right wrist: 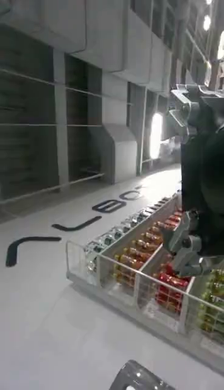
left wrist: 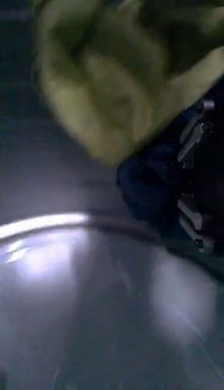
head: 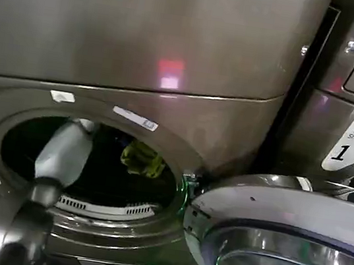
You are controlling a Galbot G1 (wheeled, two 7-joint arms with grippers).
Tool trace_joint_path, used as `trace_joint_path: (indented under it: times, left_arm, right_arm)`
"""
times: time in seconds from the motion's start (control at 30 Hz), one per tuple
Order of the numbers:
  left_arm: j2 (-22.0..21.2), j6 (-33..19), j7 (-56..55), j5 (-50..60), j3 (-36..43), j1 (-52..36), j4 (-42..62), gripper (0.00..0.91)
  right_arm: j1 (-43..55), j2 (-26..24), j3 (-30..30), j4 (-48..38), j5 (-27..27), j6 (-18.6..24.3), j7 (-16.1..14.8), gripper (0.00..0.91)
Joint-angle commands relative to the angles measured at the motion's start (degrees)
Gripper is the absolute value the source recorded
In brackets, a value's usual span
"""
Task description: Grasp the clothes from the dryer.
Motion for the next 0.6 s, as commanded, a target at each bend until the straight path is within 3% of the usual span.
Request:
trace_joint_path:
  times: [0.03,0.3,0.37,0.6]
  left_arm:
    - [-1.4,8.5,-20.3,-19.7,-7.2,13.4,-19.4,0.0]
    - [-6.0,4.0,-38.1,-37.8,-9.1,25.0,-33.9,0.0]
    - [-7.0,3.0,-40.8,-38.7,-9.0,25.5,-35.3,0.0]
    - [-7.4,2.3,-42.3,-40.2,-9.1,26.4,-35.4,0.0]
  right_arm:
    - [0.3,0.0,-0.3,-0.2,-0.5,0.2,0.1,0.907]
    - [0.7,-0.1,-0.4,0.3,-0.4,1.8,-0.3,0.907]
    - [0.9,0.1,-0.1,0.8,-1.1,0.7,-1.6,0.907]
    - [0.2,-0.1,0.6,-0.3,-0.2,2.4,-0.5,0.907]
